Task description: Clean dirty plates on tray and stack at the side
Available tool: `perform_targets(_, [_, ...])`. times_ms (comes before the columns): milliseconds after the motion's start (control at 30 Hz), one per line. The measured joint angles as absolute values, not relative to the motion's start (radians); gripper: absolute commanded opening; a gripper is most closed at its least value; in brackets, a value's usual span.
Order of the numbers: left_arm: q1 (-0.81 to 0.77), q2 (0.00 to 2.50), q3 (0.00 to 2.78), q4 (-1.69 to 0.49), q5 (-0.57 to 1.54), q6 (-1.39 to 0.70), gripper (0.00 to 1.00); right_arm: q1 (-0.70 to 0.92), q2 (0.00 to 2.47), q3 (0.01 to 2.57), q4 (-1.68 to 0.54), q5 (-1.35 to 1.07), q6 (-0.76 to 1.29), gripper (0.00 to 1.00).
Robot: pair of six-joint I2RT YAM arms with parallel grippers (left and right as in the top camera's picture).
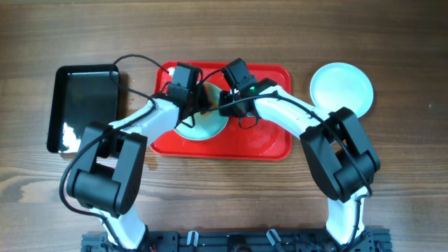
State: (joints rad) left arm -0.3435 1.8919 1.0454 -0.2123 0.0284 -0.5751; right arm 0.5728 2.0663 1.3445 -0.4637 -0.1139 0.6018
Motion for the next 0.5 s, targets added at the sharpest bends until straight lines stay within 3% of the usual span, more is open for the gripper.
perform_targets(500, [-0.272, 1.782, 1.044, -0.528, -0.184, -0.582, 0.04, 0.575, 2.066, 1.345, -0.457, -0.114, 0.602, 0.04])
